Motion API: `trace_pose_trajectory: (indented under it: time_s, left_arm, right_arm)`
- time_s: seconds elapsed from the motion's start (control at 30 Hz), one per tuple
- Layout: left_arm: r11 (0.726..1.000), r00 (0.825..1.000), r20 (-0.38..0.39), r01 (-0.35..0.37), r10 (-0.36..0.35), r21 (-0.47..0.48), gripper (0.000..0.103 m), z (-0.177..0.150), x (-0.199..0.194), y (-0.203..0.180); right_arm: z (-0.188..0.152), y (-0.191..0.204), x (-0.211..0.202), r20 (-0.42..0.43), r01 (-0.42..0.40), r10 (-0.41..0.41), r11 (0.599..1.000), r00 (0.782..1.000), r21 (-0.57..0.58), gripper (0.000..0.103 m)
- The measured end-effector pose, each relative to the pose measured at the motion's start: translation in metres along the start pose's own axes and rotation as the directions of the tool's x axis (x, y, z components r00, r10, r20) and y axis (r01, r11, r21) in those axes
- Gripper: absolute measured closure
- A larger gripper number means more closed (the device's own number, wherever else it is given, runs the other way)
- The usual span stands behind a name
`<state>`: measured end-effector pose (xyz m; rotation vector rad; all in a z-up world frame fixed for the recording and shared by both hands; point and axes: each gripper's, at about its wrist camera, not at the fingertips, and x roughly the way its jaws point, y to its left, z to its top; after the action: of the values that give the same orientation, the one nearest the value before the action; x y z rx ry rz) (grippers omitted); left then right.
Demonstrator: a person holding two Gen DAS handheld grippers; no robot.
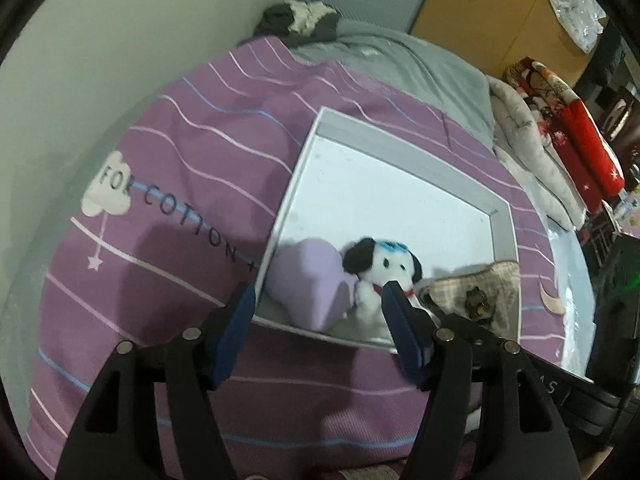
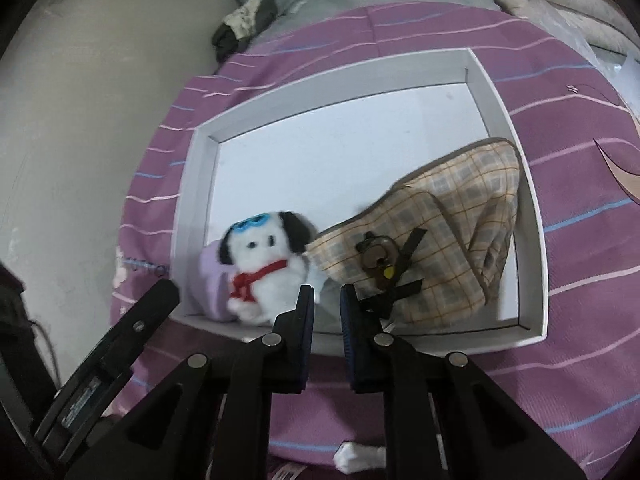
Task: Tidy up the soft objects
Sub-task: 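Release the plush dog in the box with left tool while right tool releases the pad, then withdraw both tools from the box toward the remaining packets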
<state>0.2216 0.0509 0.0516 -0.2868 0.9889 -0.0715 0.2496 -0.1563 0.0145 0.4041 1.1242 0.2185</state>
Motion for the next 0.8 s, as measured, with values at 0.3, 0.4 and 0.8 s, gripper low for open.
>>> trace_pose_trajectory:
  time_s: [0.3, 0.4, 0.8]
  left_arm:
    - [0.998, 0.999, -0.034, -0.002, 0.004, 0.065, 0.037, -0.004, -0.001, -0.011]
    - [0.997, 0.998, -0.059, -0.022, 0.027, 0.078, 0.037, -0.005, 0.002, -0.013]
    - [0.995, 0.993, -0.119, 0.016, -0.005, 0.095, 0.037, -0.01, -0.003, -0.021]
  right_arm:
    - [-0.003, -0.009, 0.018, -0.018, 0.061, -0.06, 0.996, 0.998, 0.067, 0.091]
    - [-0.003, -0.019, 0.011, -0.02, 0.018, -0.016, 0.995, 1.0, 0.099, 0.091]
    - [-0.015, 0.0, -0.035, -0.002, -0.029, 0.029, 0.999, 1.0, 0.024, 0.09]
